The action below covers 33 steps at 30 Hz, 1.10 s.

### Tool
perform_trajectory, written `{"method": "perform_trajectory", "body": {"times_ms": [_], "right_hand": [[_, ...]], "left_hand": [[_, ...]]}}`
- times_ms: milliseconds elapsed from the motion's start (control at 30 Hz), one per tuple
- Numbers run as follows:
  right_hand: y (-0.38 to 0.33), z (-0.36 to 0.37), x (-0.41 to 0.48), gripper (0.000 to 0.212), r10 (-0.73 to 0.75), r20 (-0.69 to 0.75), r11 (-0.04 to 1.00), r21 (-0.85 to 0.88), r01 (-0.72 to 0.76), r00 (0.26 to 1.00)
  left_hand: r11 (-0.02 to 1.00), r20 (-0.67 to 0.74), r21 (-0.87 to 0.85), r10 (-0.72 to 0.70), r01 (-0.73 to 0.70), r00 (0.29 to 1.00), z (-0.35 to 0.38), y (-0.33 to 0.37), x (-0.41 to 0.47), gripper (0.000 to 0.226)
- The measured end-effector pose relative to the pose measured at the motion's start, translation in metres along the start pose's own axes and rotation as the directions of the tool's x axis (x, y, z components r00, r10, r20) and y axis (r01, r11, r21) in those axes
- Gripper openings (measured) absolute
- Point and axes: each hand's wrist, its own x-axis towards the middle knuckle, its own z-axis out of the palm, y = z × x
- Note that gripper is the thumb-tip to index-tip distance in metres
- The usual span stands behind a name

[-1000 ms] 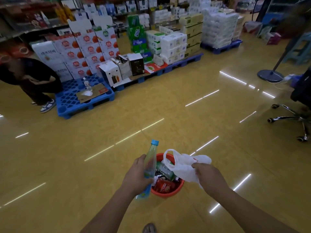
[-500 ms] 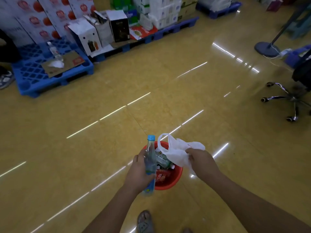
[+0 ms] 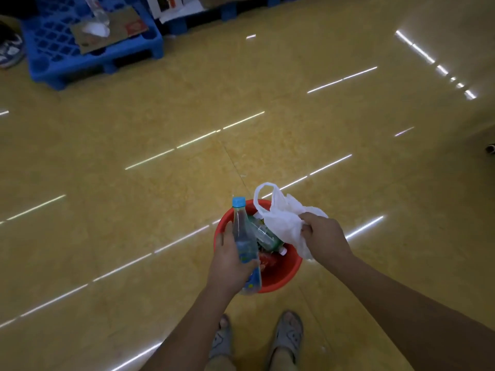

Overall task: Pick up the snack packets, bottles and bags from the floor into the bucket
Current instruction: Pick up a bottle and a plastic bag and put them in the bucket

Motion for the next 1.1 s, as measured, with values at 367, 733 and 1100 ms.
{"method": "perform_trajectory", "body": {"times_ms": [367,733,1100], "right_hand": [[0.095,0.106,0.087,0.038,-0.149,0.071,0.982,-0.102,0.156,0.986],[0.129,0.185,0.141,0.034,-0.122,0.164,0.99,-0.047,0.132,0.979],[0.162,0.236,0.185,0.028,0.028,0.376,0.954,-0.285,0.087,0.926]], "left_hand": [[0.99,-0.06,-0.128,-0.073,0.065,0.996,0.123,-0.081,0.054,0.095],[0.969,0.0,-0.208,-0.137,0.134,0.991,0.2,-0.137,0.098,0.086],[0.99,0.053,-0.108,-0.082,0.087,0.995,0.225,-0.157,0.126,0.083]]}}
